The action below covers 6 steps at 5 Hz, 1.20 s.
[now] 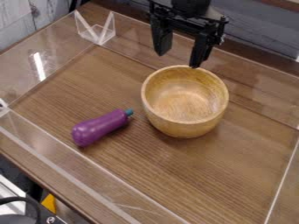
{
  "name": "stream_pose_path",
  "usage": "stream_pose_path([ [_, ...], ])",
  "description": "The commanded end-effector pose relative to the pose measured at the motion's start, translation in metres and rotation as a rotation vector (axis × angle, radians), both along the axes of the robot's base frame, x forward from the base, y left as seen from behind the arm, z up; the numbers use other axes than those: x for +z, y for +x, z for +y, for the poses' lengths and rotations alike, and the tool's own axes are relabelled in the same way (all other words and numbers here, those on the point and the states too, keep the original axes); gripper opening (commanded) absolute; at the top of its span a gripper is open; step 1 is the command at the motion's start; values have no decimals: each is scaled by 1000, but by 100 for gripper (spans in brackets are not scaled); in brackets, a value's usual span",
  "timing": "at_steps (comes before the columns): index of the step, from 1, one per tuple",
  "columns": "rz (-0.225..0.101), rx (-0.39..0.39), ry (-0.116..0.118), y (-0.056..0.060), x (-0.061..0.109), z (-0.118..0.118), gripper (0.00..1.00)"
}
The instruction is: Put the purple eggplant in the brown bowl
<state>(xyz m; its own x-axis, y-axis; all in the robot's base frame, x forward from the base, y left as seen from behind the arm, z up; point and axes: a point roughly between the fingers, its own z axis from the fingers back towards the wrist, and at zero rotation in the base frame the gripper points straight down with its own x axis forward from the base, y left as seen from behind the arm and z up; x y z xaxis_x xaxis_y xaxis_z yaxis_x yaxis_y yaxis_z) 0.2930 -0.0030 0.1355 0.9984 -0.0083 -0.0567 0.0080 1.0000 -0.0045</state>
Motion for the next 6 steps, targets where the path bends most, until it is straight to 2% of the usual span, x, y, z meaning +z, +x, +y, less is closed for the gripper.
stream_pose_path([
  [1,15,0,-3,-2,-5,0,100],
  [2,24,-8,1,-11,-11,12,100],
  [3,25,-19,16,-25,-15,32,100],
  [5,9,-60,56,-50,-29,83,100],
  [6,0,-72,61,-59,-38,93,100],
])
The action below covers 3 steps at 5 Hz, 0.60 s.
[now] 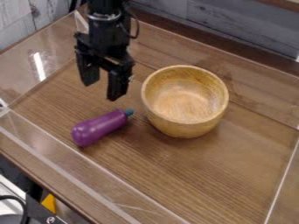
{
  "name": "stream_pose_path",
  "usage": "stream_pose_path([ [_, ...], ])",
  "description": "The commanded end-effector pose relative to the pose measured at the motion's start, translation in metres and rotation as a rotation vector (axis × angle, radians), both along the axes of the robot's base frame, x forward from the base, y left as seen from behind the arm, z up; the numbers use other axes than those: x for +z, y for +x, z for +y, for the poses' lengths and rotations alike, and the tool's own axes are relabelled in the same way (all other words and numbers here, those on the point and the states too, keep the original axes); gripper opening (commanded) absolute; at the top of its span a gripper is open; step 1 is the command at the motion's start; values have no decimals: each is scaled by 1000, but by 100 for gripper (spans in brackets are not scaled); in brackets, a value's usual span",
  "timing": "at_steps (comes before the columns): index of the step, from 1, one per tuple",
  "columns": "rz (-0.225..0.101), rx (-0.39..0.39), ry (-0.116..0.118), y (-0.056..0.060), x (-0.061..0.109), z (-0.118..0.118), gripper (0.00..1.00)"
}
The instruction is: Put the purple eggplant in the brown bowl
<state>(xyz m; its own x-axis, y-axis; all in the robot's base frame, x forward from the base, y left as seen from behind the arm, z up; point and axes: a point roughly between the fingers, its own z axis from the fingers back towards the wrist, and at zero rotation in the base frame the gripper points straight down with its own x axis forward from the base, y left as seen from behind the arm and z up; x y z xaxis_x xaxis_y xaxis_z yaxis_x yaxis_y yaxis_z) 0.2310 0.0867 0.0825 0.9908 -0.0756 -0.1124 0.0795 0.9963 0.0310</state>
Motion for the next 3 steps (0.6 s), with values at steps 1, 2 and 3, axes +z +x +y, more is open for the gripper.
stream_pose_path([
  [1,-58,-18,19,0,7,4,100],
  [2,-56,-32,16,-1,0,5,100],
  [3,-54,-44,14,-2,-7,6,100],
])
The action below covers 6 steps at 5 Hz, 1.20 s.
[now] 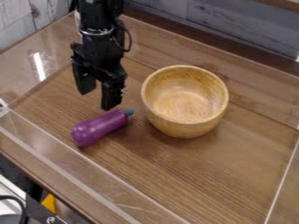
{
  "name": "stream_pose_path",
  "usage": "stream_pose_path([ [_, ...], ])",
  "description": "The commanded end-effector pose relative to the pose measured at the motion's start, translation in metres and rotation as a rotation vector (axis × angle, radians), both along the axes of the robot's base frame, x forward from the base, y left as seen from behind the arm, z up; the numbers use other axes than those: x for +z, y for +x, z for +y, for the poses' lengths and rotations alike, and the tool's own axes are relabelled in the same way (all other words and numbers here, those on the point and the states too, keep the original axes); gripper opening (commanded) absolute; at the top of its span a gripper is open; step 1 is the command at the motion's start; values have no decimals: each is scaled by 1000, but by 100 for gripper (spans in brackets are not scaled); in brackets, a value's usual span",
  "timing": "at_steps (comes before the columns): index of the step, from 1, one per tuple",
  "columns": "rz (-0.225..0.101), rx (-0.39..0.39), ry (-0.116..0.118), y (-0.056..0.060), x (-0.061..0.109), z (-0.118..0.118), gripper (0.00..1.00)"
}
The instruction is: Put the purple eggplant in the brown bowl
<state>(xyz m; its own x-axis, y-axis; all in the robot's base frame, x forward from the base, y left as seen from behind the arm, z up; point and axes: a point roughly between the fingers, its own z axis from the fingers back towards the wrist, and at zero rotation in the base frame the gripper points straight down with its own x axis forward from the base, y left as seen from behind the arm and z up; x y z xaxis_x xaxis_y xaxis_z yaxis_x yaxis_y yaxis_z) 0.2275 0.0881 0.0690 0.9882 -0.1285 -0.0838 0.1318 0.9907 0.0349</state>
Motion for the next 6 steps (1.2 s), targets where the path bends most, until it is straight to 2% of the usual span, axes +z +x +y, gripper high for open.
stream_pose_path([
  [1,-22,0,10,1,-1,6,100],
  [6,-56,-18,-2,2,-36,13,100],
])
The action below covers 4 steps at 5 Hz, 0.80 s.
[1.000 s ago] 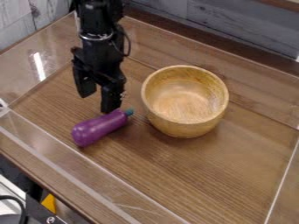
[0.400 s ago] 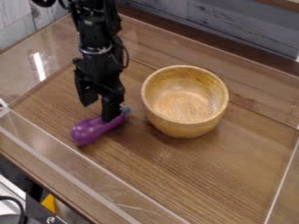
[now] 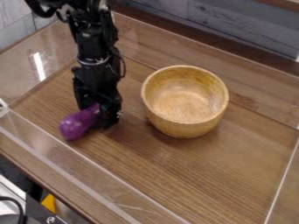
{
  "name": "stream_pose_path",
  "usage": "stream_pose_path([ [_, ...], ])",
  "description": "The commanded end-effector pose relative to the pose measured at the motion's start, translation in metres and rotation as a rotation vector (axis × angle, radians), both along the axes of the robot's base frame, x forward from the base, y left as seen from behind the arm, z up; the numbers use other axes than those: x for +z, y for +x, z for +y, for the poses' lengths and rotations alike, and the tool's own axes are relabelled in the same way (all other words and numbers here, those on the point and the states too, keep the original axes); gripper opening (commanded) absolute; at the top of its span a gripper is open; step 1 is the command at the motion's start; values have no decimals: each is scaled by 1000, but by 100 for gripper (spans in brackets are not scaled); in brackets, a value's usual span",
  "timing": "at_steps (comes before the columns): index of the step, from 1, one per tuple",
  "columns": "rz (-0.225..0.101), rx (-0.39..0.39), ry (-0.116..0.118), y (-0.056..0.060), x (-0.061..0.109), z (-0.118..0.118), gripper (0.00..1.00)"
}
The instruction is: Put the purple eggplant in the brown bowl
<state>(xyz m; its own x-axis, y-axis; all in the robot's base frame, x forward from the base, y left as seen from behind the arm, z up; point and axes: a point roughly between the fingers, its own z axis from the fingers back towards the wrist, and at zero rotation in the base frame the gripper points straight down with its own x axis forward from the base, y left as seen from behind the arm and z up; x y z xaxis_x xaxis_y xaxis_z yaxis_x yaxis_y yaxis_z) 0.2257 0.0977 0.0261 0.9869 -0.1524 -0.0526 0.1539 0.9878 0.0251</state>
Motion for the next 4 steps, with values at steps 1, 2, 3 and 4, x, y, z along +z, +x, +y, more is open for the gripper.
stream_pose_path([
  [1,-42,-1,1,4,2,5,100],
  [2,-62,-8,-14,4,-1,6,0],
  [3,-79,-9,-32,3,-1,6,0],
  [4,-89,-11,-44,3,0,5,0],
])
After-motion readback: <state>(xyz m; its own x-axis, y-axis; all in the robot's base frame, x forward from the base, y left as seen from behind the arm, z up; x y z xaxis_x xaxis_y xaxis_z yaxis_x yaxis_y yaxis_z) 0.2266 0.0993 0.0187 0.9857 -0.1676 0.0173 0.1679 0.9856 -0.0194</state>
